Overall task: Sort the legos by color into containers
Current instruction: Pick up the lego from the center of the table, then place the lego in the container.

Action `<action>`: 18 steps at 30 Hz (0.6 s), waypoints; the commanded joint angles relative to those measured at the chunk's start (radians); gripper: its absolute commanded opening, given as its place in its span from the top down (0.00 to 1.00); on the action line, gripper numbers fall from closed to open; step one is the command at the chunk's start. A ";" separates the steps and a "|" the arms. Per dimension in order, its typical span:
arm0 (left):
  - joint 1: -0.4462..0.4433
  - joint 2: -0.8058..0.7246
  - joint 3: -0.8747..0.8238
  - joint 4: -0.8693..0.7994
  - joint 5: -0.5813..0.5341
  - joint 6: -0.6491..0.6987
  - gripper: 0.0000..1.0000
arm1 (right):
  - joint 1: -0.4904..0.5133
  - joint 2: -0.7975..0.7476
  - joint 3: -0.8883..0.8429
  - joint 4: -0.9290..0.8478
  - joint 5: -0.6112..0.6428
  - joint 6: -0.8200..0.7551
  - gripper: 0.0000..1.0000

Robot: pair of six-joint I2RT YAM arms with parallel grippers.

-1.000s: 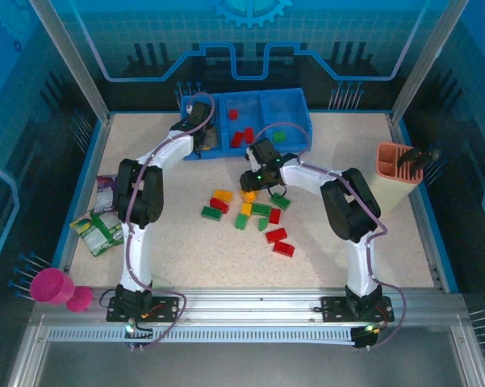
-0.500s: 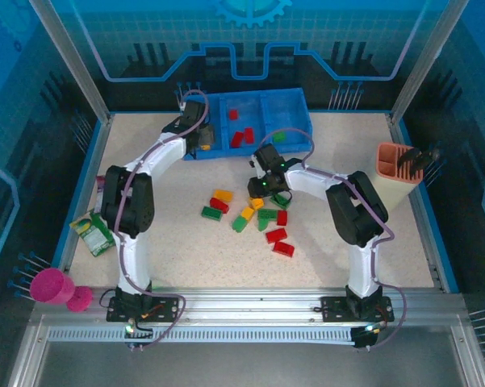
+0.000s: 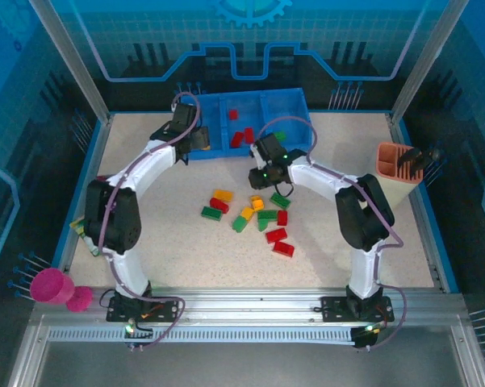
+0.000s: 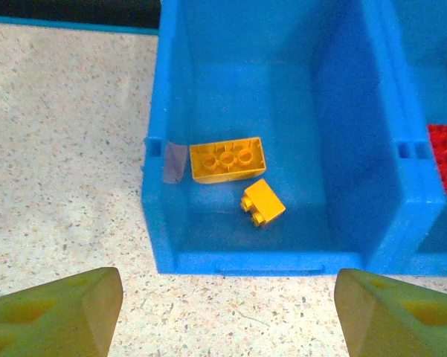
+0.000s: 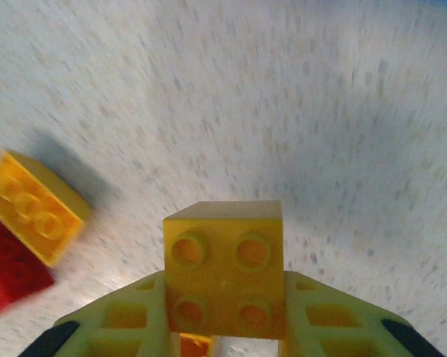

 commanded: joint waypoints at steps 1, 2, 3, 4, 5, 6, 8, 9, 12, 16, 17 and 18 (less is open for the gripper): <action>0.003 -0.085 -0.054 -0.016 0.004 0.024 0.24 | 0.004 -0.040 0.106 -0.020 0.000 -0.041 0.79; 0.003 -0.107 -0.072 -0.023 0.002 0.022 0.24 | 0.009 -0.031 0.133 -0.018 -0.004 -0.050 0.78; 0.003 -0.127 -0.094 -0.028 -0.001 0.020 0.24 | 0.014 -0.020 0.165 -0.017 -0.006 -0.064 0.79; 0.003 -0.151 -0.115 -0.032 -0.005 0.016 0.23 | 0.018 -0.007 0.198 -0.016 -0.008 -0.078 0.78; 0.003 -0.178 -0.138 -0.040 -0.007 0.011 0.23 | 0.025 0.011 0.238 -0.012 -0.013 -0.094 0.78; 0.003 -0.211 -0.164 -0.047 -0.009 0.005 0.23 | 0.033 0.030 0.281 -0.003 -0.023 -0.113 0.78; 0.003 -0.267 -0.206 -0.067 -0.008 -0.003 0.22 | 0.051 0.074 0.362 0.021 -0.042 -0.151 0.77; 0.003 -0.303 -0.219 -0.087 -0.002 -0.002 0.22 | 0.060 0.105 0.417 0.021 -0.042 -0.166 0.77; 0.003 -0.392 -0.246 -0.144 0.012 0.017 0.22 | 0.078 0.222 0.618 -0.047 -0.056 -0.205 0.76; 0.003 -0.492 -0.281 -0.213 0.022 0.010 0.21 | 0.098 0.364 0.836 -0.093 -0.054 -0.270 0.75; 0.003 -0.519 -0.292 -0.225 0.032 -0.005 0.21 | 0.100 0.397 0.877 -0.085 -0.058 -0.284 0.75; 0.003 -0.546 -0.302 -0.242 0.050 -0.025 0.21 | 0.102 0.441 0.918 -0.076 -0.063 -0.300 0.74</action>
